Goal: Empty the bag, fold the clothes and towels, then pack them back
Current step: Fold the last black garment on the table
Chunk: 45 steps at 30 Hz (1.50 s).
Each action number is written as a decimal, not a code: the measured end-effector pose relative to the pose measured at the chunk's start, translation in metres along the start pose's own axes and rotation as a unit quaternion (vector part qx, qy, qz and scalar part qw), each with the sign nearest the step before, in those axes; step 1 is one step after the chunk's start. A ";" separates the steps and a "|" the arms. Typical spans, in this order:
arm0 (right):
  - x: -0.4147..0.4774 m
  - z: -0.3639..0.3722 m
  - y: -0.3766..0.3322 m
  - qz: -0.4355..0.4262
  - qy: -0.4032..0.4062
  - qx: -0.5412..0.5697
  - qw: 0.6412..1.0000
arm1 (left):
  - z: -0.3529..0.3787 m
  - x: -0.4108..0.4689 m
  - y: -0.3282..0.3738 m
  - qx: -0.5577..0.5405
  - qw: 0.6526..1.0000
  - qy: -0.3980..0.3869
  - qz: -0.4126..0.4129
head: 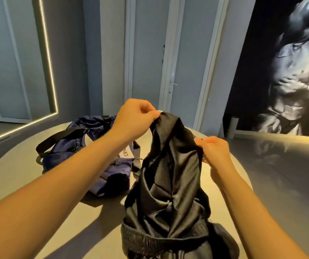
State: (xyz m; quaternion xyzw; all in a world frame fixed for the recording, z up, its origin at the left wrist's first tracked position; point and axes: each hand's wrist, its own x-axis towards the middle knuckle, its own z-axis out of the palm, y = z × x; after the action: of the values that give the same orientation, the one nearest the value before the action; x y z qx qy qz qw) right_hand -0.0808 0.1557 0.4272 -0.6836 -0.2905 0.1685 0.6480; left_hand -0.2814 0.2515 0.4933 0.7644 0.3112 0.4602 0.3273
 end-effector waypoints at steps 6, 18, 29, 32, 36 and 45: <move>-0.013 -0.004 -0.038 -0.208 -0.002 -0.033 0.978 | -0.002 0.029 0.041 -0.129 0.990 -0.012 -0.052; -0.015 0.024 -0.050 -0.035 -0.156 0.053 0.986 | 0.030 -0.052 -0.017 -0.173 0.980 0.001 -0.095; 0.028 0.028 -0.012 0.167 -0.064 0.204 0.962 | 0.027 -0.081 -0.106 -0.344 0.904 -0.084 -0.240; 0.053 0.028 0.002 0.141 -0.033 0.161 0.976 | 0.030 -0.061 -0.101 -0.442 0.855 -0.016 -0.269; 0.063 0.030 0.034 0.022 -0.006 -0.108 0.994 | 0.043 -0.051 -0.094 -0.467 0.837 0.019 -0.283; -0.013 0.023 0.057 -0.108 -0.271 -0.200 0.935 | 0.065 -0.044 -0.118 -0.355 0.883 0.066 -0.299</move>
State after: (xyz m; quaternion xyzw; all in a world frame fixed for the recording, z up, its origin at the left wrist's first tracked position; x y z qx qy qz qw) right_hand -0.0951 0.1664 0.3666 -0.6918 -0.5552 0.2148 0.4088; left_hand -0.2597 0.2735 0.3551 0.4355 0.3619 0.4692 0.6777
